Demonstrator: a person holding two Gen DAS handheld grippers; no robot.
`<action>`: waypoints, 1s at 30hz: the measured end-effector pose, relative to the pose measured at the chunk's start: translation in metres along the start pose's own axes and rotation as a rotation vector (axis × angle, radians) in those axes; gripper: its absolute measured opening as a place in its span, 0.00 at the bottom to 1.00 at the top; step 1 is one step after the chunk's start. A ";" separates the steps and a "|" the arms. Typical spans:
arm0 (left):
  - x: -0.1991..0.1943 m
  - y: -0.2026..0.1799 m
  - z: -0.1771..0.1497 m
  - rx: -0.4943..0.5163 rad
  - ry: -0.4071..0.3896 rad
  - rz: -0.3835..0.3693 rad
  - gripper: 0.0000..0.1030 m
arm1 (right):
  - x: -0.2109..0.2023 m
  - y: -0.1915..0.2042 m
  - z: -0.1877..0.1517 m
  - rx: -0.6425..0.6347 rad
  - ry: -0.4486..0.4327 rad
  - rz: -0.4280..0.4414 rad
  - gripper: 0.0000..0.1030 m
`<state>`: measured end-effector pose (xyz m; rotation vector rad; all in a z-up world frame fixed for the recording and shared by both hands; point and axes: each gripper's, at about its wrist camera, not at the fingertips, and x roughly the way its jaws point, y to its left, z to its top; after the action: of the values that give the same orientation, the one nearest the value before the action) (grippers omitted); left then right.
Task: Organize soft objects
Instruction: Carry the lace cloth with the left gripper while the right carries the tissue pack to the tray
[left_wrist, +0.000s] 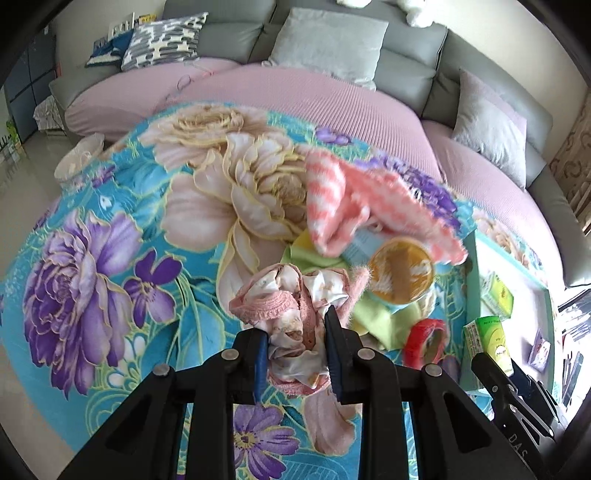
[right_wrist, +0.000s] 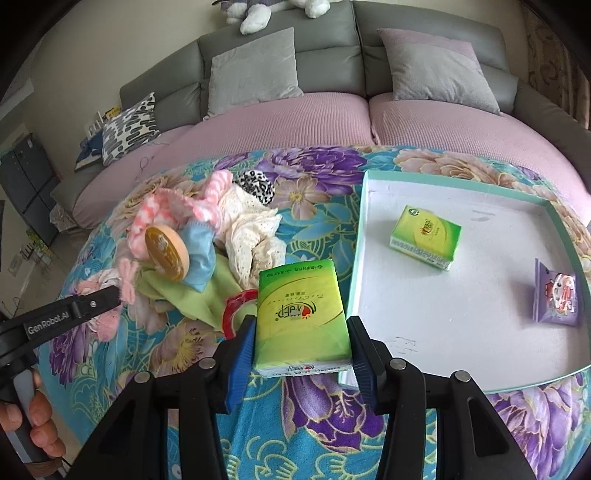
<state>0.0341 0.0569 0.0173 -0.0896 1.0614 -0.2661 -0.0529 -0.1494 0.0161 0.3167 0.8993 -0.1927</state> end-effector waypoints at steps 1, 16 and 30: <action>-0.006 -0.002 0.000 0.003 -0.013 0.000 0.27 | -0.001 -0.002 0.000 0.004 -0.004 -0.005 0.50; -0.023 -0.071 0.007 0.152 -0.065 -0.091 0.27 | -0.017 -0.053 0.005 0.119 -0.039 -0.083 0.50; -0.006 -0.166 -0.017 0.400 0.016 -0.143 0.27 | -0.025 -0.135 -0.001 0.287 -0.011 -0.217 0.50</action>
<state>-0.0128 -0.1008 0.0477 0.1973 1.0012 -0.6044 -0.1086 -0.2741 0.0095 0.4829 0.8950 -0.5265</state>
